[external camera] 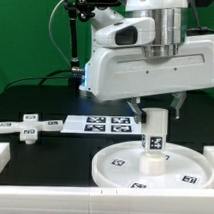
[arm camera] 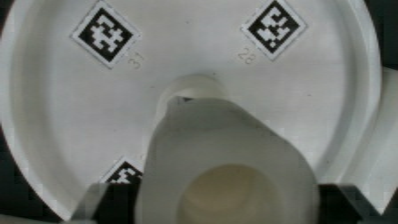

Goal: Assemble round table

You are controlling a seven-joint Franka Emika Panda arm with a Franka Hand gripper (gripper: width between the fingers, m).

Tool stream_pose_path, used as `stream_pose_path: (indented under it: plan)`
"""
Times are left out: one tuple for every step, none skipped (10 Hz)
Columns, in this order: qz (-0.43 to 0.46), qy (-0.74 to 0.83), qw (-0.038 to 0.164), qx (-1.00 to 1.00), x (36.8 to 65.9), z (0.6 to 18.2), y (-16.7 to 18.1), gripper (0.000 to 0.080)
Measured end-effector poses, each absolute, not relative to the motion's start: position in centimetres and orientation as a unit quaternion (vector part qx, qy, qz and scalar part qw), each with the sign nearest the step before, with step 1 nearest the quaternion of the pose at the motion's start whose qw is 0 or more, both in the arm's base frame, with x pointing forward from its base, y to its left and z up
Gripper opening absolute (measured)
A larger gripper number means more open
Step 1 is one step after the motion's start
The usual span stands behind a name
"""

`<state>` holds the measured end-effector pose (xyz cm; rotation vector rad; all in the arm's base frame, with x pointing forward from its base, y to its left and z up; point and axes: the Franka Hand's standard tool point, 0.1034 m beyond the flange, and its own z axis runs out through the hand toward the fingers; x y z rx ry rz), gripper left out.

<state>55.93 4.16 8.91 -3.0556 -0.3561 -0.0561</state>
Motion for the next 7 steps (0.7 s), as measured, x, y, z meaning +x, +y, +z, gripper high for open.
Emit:
stream_pose_path:
  plan:
    - [-0.017,-0.069,0.037,-0.997,55.93,8.91,4.12,0.0412]
    - [-0.016,-0.014,0.046,-0.999,55.95,8.91,4.04,0.0412]
    - [-0.016,0.054,0.052,-0.997,55.95,8.86,4.03,0.0412]
    - [-0.011,0.133,0.058,-0.989,55.86,8.83,4.02,0.0412]
    - [-0.004,0.207,0.062,-0.976,55.79,8.79,4.07,0.0413]
    - [-0.002,0.231,0.062,-0.971,55.77,8.78,4.11,0.0413]
    - [0.003,0.304,0.067,-0.95,55.67,8.71,4.3,0.0413]
